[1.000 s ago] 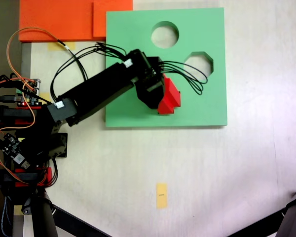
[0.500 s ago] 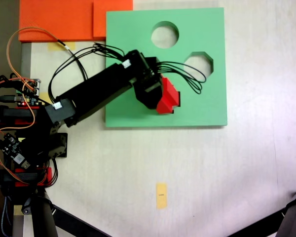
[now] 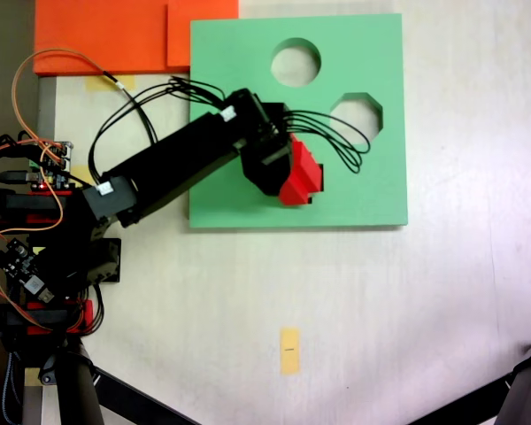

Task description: Put the cross columnar block into the corresponding hole

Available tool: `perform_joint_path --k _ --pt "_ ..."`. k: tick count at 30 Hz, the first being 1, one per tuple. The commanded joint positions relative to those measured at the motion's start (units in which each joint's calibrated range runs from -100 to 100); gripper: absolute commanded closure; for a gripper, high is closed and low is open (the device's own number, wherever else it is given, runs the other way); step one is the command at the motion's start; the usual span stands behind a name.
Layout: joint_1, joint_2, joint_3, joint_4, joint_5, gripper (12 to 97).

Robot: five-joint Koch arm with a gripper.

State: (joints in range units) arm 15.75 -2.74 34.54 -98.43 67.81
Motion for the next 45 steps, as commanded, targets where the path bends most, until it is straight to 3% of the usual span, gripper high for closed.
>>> perform_joint_path --k 1,39,45 --pt "-0.15 0.22 1.45 -1.57 0.83 67.5" --pt "2.00 9.58 8.63 -1.57 2.54 67.7" --pt "0.68 10.84 8.63 -1.57 -5.13 67.5"
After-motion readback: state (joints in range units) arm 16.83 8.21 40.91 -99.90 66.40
